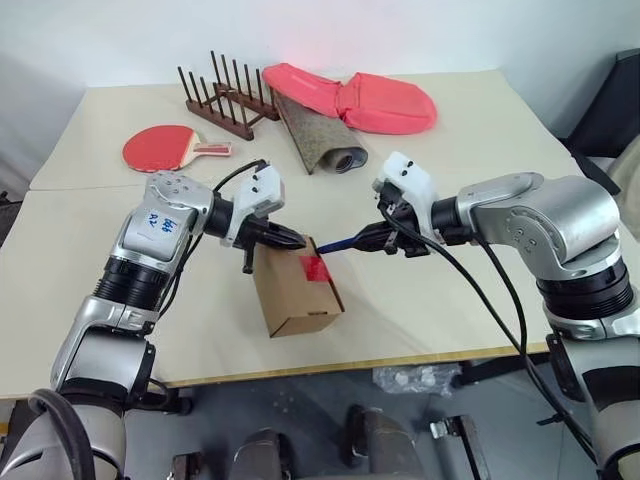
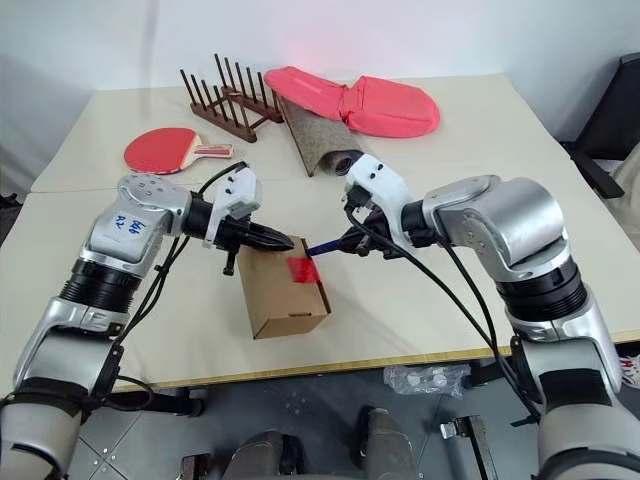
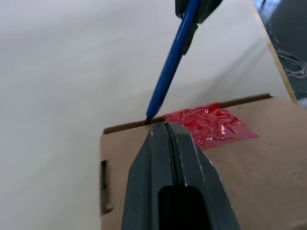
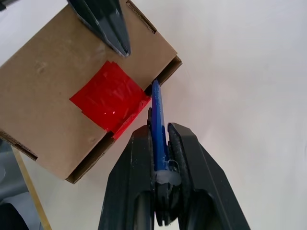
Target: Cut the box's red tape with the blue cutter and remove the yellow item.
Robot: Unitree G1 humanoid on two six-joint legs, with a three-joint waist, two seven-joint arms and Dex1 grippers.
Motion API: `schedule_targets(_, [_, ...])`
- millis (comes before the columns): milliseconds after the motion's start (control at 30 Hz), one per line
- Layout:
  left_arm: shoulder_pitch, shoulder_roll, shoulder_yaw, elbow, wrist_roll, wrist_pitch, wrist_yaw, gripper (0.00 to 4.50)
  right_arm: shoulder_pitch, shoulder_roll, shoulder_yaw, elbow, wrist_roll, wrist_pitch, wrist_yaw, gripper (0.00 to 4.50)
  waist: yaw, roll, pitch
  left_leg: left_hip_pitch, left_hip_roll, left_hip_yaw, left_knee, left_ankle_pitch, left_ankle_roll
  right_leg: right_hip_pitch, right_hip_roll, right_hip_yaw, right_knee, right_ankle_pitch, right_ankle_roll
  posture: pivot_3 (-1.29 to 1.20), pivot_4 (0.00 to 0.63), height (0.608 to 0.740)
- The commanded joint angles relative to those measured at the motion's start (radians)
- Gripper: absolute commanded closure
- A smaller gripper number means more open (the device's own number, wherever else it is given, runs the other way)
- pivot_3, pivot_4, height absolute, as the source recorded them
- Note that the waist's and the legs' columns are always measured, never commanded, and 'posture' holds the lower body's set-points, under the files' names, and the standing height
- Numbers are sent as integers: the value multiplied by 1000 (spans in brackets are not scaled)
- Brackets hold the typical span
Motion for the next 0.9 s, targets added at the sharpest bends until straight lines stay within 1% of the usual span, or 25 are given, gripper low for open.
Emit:
schedule_targets(33, [21,44,-6,-28,22,-14,-23,4500,-24,-2,-15,-29,10,9,-5,4339,3,0,0,0,0,0,0,0,0,0,0,0,0,0,0,0,150,740])
schedule_targets(200, [58,91,-22,-55,47,-15,-44,4500,-39,5,-20,-26,24,17,-14,4339,7,0,0,0,0,0,1,0,0,0,-1,0,0,0,0,0,150,740])
schedule_targets(367, [62,86,-41,-47,84,-54,-33,4500,-54,25,-21,-23,40,41,-26,4339,10,0,0,0,-1,0,1,0,1,0,-1,0,0,0,0,0,150,740])
schedule_targets(433, [62,86,-50,-42,101,-74,-33,4500,-60,35,-23,-25,46,64,-36,4339,8,0,0,0,-1,0,1,0,1,0,-1,0,0,0,0,0,150,740])
schedule_targets(567, [69,78,-63,-43,121,-98,-34,4500,-83,67,-26,-29,63,190,-77,4339,8,0,0,1,-1,0,1,0,1,1,-1,1,1,0,0,0,150,740])
schedule_targets(633, [74,75,-70,-47,129,-104,-32,4500,-96,92,-35,-28,67,247,-103,4339,8,0,0,1,-1,0,1,0,1,1,-2,1,1,0,0,0,150,740])
schedule_targets(700, [78,70,-71,-51,132,-105,-29,4500,-101,110,-49,-15,84,262,-129,4339,8,0,-1,1,-1,0,1,0,1,1,-2,1,1,0,0,0,150,740])
schedule_targets(900, [94,58,-76,-54,145,-114,-16,4500,-121,146,-70,99,252,262,-316,4339,6,0,-3,3,-1,0,1,0,1,2,-2,2,2,0,0,0,150,740])
